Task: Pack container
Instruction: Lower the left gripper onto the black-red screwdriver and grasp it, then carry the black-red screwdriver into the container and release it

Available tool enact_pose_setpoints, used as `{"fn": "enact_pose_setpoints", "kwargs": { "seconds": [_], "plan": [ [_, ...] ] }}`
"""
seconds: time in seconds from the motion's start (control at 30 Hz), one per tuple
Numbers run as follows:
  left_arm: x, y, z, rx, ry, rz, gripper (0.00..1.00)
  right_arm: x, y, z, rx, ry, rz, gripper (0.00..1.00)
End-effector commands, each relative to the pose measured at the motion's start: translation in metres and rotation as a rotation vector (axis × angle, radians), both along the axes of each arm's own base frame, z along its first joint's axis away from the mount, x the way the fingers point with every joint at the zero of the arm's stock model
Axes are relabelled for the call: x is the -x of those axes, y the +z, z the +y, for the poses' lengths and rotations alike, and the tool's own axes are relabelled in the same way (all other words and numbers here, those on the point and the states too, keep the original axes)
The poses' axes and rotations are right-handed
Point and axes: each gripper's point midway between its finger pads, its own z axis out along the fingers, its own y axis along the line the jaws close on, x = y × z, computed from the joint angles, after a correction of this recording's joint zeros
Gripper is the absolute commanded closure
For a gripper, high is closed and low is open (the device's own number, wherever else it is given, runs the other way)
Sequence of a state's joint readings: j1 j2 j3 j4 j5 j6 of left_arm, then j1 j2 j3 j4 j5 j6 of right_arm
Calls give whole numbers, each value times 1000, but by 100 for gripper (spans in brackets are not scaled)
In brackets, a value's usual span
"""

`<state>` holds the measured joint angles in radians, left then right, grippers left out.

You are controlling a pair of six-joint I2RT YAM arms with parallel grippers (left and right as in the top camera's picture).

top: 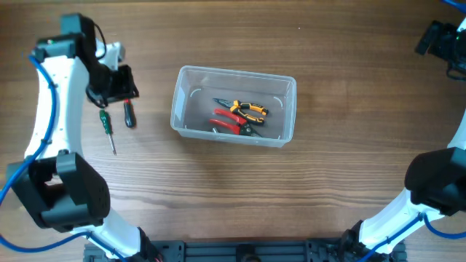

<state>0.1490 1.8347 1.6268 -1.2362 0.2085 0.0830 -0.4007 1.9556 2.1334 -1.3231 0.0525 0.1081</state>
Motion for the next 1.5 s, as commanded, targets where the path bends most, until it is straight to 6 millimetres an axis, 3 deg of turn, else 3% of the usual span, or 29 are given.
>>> {"fn": "enact_pose_setpoints", "kwargs": {
  "seconds": [0.0,0.17,0.4,0.53,0.83,1.03,1.13,1.3,1.4,1.47],
  "plan": [
    [11,-34,-5,28,42,59,63,-1,5,3,-4,5,-17,0],
    [11,-59,17,-96,112,60,62,-1,5,3,-4,4,-17,0],
    [-2,-62,36,-196,129,6,54,-1,5,3,-3,4,-16,0],
    [-4,-78,37,-196,127,36,53,-1,5,3,-4,5,-17,0],
    [3,-135,36,-185,112,171,45,-1,5,3,-3,4,-16,0],
    [1,-156,38,-194,111,192,45,-1,5,3,-4,5,-17,0],
    [1,-161,38,-194,111,196,48,-1,5,3,-4,5,-17,0],
    [0,-161,38,-194,110,193,72,-1,5,3,-4,5,-17,0],
    [0,-161,38,-194,110,193,74,-1,5,3,-4,5,-17,0],
    [-1,-161,38,-194,105,191,81,-1,5,3,-3,5,-17,0]
  ]
}}
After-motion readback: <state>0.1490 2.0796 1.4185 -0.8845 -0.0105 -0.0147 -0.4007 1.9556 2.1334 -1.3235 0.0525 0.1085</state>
